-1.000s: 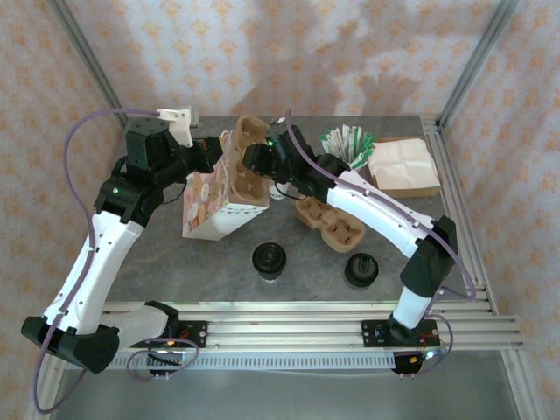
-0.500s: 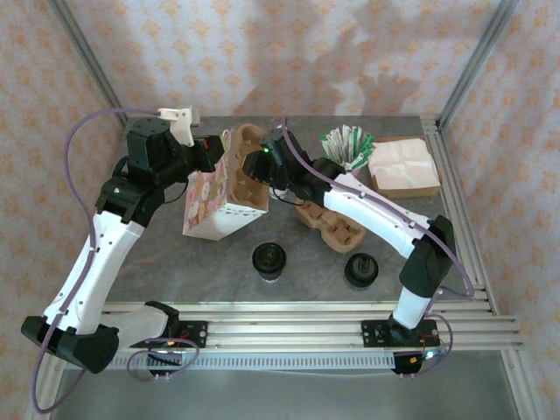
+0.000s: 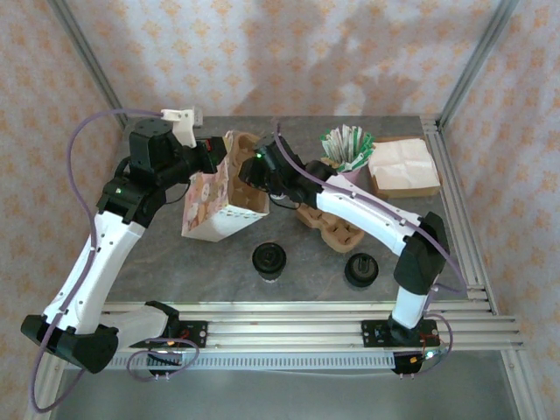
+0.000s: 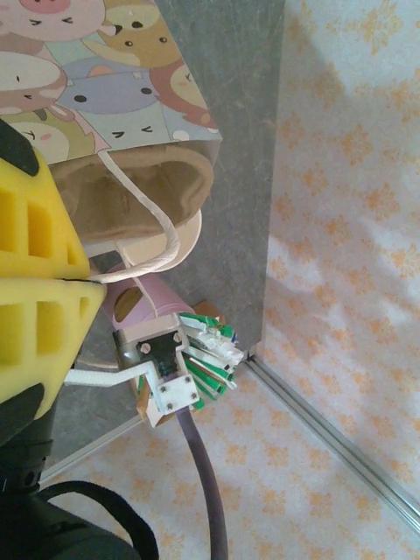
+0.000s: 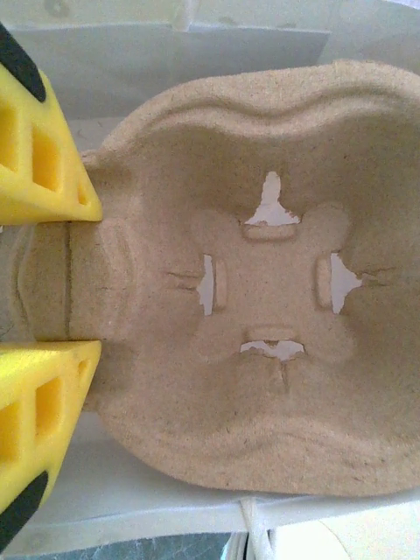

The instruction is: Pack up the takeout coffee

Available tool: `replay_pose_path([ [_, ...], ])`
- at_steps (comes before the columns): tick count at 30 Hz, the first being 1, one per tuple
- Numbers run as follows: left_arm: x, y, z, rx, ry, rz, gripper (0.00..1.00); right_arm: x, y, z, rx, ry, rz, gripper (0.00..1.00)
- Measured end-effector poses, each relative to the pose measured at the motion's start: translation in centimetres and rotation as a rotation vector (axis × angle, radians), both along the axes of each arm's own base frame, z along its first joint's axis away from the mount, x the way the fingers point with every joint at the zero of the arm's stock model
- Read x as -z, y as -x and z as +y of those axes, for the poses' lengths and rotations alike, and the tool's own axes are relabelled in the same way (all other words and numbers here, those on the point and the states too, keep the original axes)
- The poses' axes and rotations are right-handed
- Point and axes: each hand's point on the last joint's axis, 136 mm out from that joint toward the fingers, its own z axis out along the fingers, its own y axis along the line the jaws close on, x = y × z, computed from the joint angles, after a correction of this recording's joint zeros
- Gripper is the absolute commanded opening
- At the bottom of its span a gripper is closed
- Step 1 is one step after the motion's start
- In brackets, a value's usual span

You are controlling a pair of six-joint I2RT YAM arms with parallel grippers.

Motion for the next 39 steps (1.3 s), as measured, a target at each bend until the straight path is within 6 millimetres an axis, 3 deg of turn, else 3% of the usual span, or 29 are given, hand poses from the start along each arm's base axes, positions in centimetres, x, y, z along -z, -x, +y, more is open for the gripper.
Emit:
replay_pose_path([
  [8,0.1,0.4,-0.9,0.040,0.006,0.005,0.00,2.5,0.1,0.9,-0.017,0.027,0.048,0.33],
  [39,2.2,0.3,-1.7,0.133,-0.115,-0.023,0.00,6.4,3.1,1.8,-0.152,0.074,0.221,0.27],
])
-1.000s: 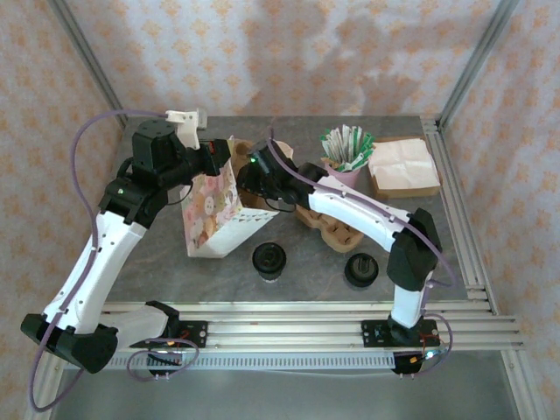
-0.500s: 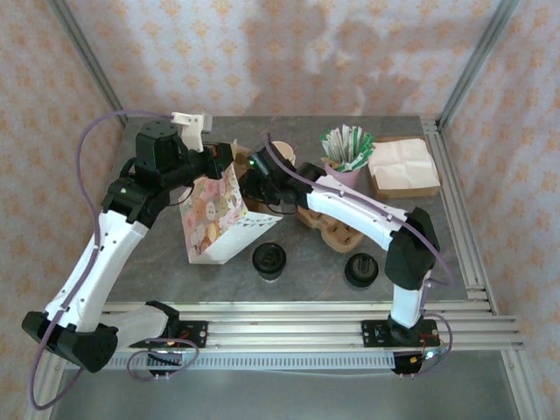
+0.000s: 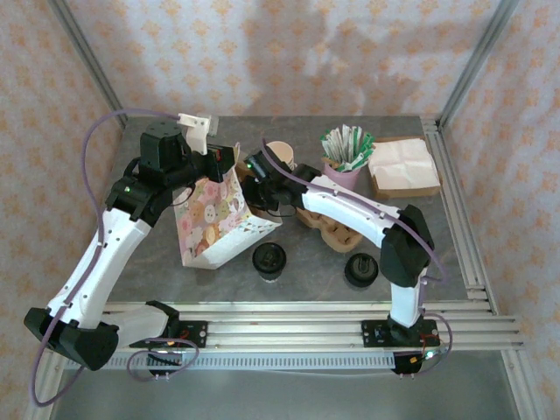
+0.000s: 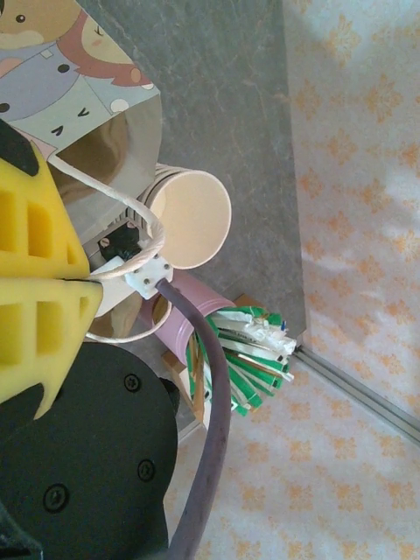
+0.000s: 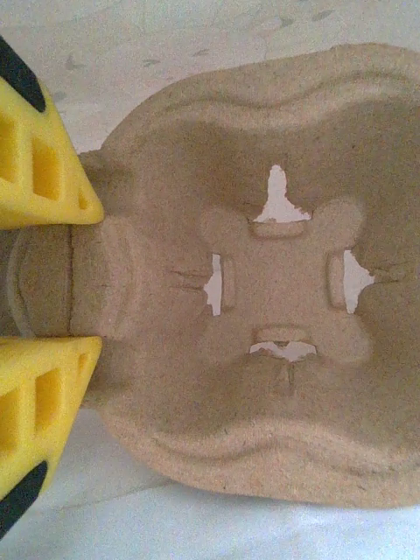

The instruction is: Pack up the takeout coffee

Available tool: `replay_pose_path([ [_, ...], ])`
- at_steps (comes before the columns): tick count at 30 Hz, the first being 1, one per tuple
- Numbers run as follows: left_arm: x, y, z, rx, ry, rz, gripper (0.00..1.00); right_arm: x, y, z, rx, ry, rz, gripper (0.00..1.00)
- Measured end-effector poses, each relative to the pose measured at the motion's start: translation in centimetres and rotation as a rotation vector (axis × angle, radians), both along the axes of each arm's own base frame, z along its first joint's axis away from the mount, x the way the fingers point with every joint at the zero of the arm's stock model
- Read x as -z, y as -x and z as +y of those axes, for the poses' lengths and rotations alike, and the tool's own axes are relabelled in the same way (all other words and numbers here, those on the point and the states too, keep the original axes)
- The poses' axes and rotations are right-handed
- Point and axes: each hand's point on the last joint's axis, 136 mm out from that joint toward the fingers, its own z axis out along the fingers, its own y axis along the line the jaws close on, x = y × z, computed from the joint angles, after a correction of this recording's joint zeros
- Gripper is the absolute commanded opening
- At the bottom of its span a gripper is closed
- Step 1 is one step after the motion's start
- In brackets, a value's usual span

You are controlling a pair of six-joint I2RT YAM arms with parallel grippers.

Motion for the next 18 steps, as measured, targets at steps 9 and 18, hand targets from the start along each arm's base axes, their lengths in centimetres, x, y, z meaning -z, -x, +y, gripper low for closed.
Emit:
replay_pose_path([
  [9,-1.3,-0.7,-0.3,0.005,0.015,-0.062,0.00,-1.1,-0.4,1.2,0.027,-0.083,0.010,0.27],
  [18,-1.8,-0.4,-1.4,0.094,0.057,-0.128,0.00,-1.0,0.3,1.5,0.051,-0.141,0.029,0.27],
])
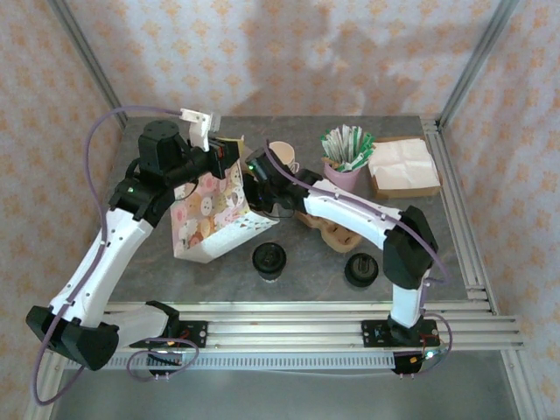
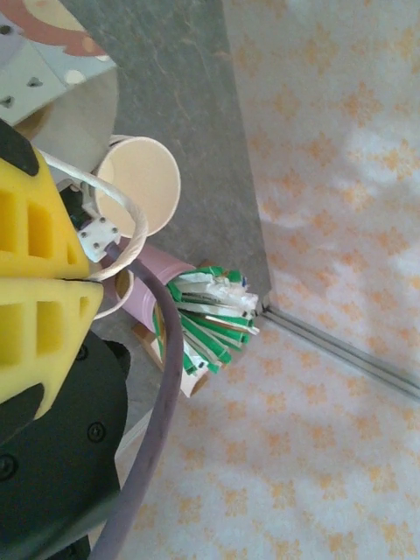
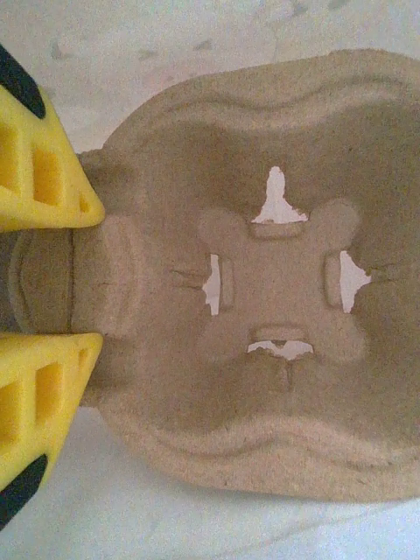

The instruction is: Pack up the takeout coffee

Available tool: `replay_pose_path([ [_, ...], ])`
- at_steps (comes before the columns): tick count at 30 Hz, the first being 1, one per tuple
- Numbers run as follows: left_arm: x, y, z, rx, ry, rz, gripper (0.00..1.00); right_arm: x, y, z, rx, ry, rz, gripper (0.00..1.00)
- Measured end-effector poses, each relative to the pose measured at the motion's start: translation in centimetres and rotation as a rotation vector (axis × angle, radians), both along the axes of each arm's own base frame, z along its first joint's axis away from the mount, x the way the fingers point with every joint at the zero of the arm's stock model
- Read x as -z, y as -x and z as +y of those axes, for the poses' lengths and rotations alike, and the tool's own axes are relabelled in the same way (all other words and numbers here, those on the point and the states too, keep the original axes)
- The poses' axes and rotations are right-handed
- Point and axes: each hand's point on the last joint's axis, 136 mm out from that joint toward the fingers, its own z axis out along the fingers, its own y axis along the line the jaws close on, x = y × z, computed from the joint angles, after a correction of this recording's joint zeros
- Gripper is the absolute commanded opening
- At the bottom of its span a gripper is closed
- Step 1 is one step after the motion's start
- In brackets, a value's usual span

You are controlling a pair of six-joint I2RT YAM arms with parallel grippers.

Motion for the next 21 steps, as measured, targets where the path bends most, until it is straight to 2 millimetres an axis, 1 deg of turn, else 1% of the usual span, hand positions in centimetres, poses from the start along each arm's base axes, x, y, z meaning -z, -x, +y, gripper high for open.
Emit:
replay_pose_path([
  [4,0.6,0.0,0.2,0.030,0.030,-0.012,0.00,-0.8,0.8,0.5,0.002,-0.010,-0.018,0.27],
  [8,0.4,-0.4,0.5,0.034,0.058,-0.030,0.00,-1.5,1.2,0.8,0.007,-0.017,-0.042,0.27],
  [12,-0.1,-1.0,1.2,0.012,0.096,-0.047,0.00,-1.4,0.5,0.3,0.039,0.009,-0.072,0.27],
  [14,-0.7,-1.1,1.3,0.006,0.122,-0.060,0.00,-1.6,0.1,-0.1,0.052,0.031,-0.091,0.27],
  [17,-2.1,-1.2,1.2,0.006,0.177,-0.091,0.00,-2.8,-0.5,-0.5,0.069,0.057,-0.138,0.27],
  [19,-2.7,-1.2,1.2,0.005,0.212,-0.109,0.00,-3.8,-1.0,-0.7,0.077,0.066,-0.173,0.27],
  [21,-2.8,-0.9,1.4,-0.007,0.239,-0.121,0.00,-4.7,-1.3,-1.0,0.081,0.080,-0.203,0.27],
])
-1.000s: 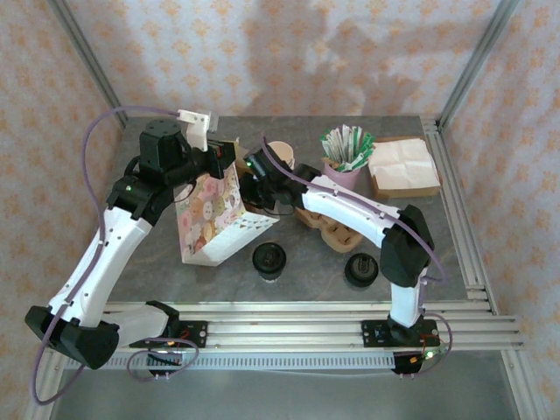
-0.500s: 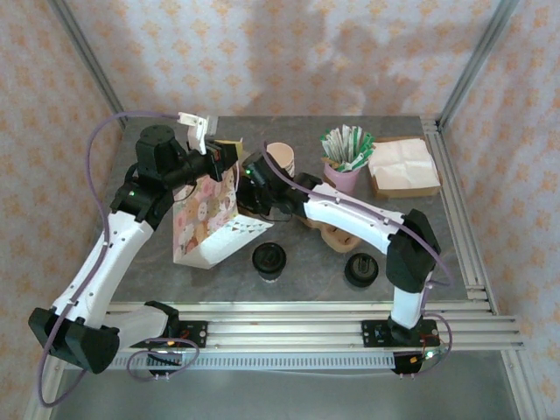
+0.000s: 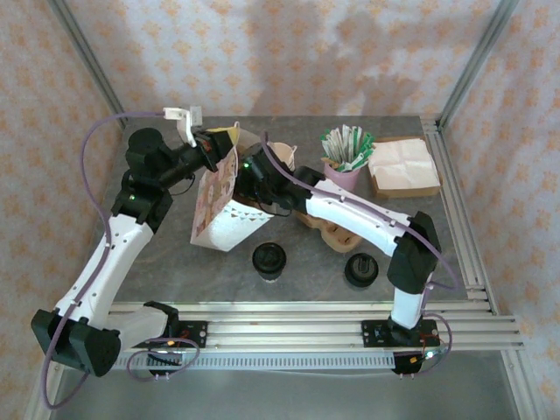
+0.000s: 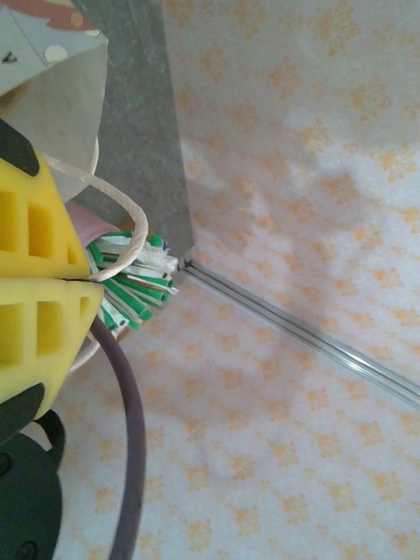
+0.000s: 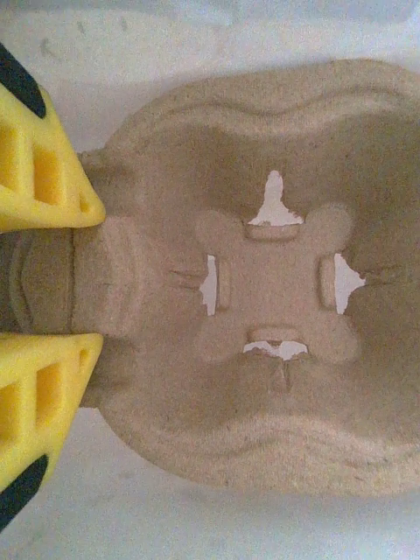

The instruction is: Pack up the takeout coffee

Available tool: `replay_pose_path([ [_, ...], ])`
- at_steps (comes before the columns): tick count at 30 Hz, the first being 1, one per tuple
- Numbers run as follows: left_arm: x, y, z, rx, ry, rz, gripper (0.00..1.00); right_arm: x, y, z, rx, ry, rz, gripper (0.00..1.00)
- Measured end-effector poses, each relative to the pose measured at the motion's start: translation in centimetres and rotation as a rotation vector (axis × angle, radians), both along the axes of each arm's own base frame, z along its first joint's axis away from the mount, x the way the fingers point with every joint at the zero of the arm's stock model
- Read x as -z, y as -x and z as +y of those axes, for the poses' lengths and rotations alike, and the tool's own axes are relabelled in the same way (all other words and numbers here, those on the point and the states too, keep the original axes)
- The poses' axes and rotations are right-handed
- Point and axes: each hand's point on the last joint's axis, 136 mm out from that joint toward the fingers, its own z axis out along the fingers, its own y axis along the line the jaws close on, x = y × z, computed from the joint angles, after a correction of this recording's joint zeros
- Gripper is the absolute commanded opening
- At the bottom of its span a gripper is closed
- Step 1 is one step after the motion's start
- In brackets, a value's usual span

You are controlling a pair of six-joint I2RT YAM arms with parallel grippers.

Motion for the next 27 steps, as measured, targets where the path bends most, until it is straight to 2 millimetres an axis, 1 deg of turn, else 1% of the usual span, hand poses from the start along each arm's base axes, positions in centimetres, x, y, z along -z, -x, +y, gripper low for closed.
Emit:
replay_pose_path([
  [4,0.6,1.1,0.9,-0.043,0.042,-0.014,0.00,-2.0,-0.4,-0.4,-0.006,0.038,-0.047,0.27],
  [7,1.3,1.8,1.7,-0.083,0.071,-0.024,0.00,-2.4,-0.6,-0.5,-0.010,0.062,-0.064,0.26],
  [11,1.9,1.6,2.2,-0.115,0.094,-0.009,0.00,-0.9,-0.7,-0.4,-0.015,0.098,-0.041,0.26],
  [16,1.9,1.4,2.5,-0.136,0.106,0.001,0.00,1.9,-0.9,0.3,-0.029,0.134,0.001,0.26],
  [18,2.0,1.3,2.7,-0.141,0.111,0.006,0.00,2.4,-0.8,0.5,-0.035,0.135,0.013,0.26],
  [21,2.1,1.1,3.1,-0.162,0.124,0.017,0.00,2.3,-0.7,0.9,-0.042,0.118,0.022,0.26],
  [22,2.1,1.0,3.2,-0.167,0.130,0.023,0.05,2.2,-0.7,1.0,-0.043,0.109,0.021,0.26],
  [23,2.2,1.0,3.3,-0.170,0.134,0.030,0.13,2.1,-0.7,1.1,-0.043,0.103,0.022,0.26],
  [24,2.3,0.9,3.5,-0.177,0.135,0.036,0.18,2.1,-0.7,1.2,-0.044,0.098,0.022,0.26],
  [25,2.4,0.8,3.6,-0.180,0.138,0.046,0.19,2.0,-0.7,1.2,-0.043,0.094,0.022,0.26],
  [26,2.6,0.8,3.7,-0.184,0.143,0.056,0.23,2.0,-0.7,1.3,-0.043,0.093,0.021,0.26],
  [27,2.7,0.7,3.8,-0.189,0.149,0.066,0.37,2.0,-0.7,1.3,-0.042,0.091,0.020,0.26],
])
